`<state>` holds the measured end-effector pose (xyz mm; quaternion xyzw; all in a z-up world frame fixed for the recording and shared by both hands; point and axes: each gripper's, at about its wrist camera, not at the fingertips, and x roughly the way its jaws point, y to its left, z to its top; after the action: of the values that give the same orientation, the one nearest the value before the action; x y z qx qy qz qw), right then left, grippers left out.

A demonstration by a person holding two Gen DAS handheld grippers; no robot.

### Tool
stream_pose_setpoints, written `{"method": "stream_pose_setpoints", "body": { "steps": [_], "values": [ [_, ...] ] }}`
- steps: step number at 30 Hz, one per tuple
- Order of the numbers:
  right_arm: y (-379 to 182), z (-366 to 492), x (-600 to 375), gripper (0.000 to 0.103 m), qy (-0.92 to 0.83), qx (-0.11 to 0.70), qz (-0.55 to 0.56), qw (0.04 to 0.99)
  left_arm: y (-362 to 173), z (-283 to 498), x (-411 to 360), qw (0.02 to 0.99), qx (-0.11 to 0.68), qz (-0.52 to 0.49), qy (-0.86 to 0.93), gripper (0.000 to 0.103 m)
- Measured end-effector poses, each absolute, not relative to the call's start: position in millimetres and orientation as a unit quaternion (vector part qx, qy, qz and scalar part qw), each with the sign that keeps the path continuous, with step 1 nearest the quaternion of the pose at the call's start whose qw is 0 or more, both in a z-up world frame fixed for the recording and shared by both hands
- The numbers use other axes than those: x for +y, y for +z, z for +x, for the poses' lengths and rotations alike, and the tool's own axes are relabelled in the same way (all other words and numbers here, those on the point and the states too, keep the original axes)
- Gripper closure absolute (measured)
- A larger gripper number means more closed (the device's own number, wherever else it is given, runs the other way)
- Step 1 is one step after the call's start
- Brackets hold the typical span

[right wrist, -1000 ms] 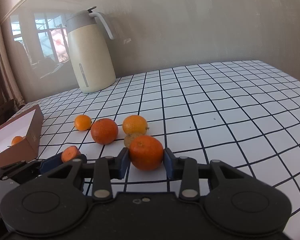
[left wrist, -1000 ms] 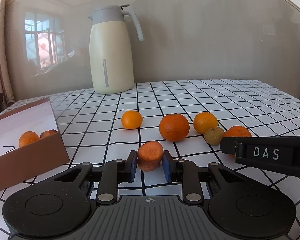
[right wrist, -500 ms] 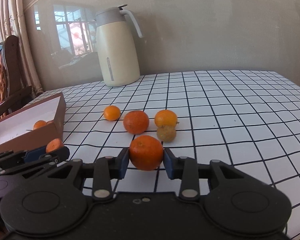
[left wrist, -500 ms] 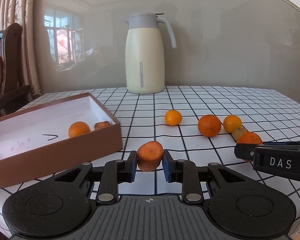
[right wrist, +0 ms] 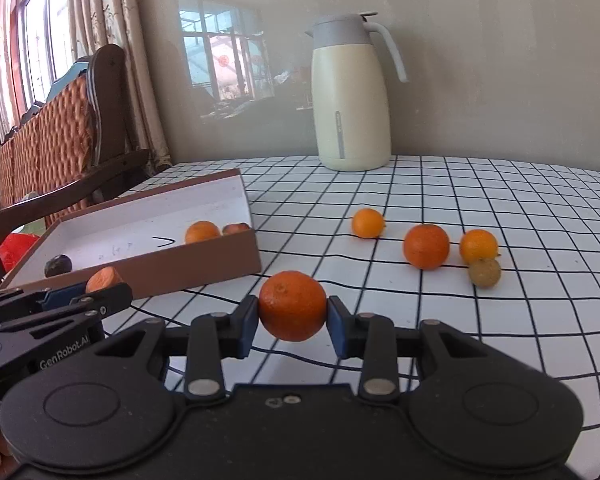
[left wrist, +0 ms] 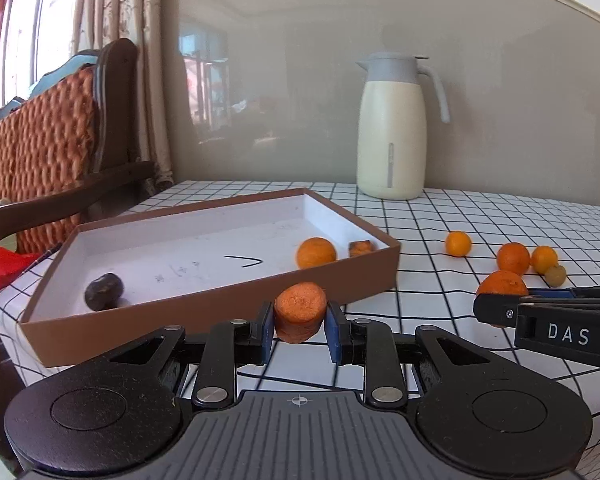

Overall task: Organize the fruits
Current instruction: 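Carry the orange with the right tool over the box while the left tool carries the carrot piece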

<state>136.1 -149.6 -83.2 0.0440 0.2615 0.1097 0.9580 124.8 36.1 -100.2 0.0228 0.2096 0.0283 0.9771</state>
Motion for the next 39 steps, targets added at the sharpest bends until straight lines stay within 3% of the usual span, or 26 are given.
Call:
{"method": "stream_pose_setpoints", "body": {
  "steps": [15,39],
  "values": [
    [-57,149,-86,0.075,0.188,0.223,0.026,0.956,-86,118,109,0.977,0.184,-0.016,0.107,0.076],
    [-52,216,-50,0.075,0.201,0.215,0.009,0.956,-76,175,157,0.972,0.174,-0.032,0.158,0.076]
  ]
}}
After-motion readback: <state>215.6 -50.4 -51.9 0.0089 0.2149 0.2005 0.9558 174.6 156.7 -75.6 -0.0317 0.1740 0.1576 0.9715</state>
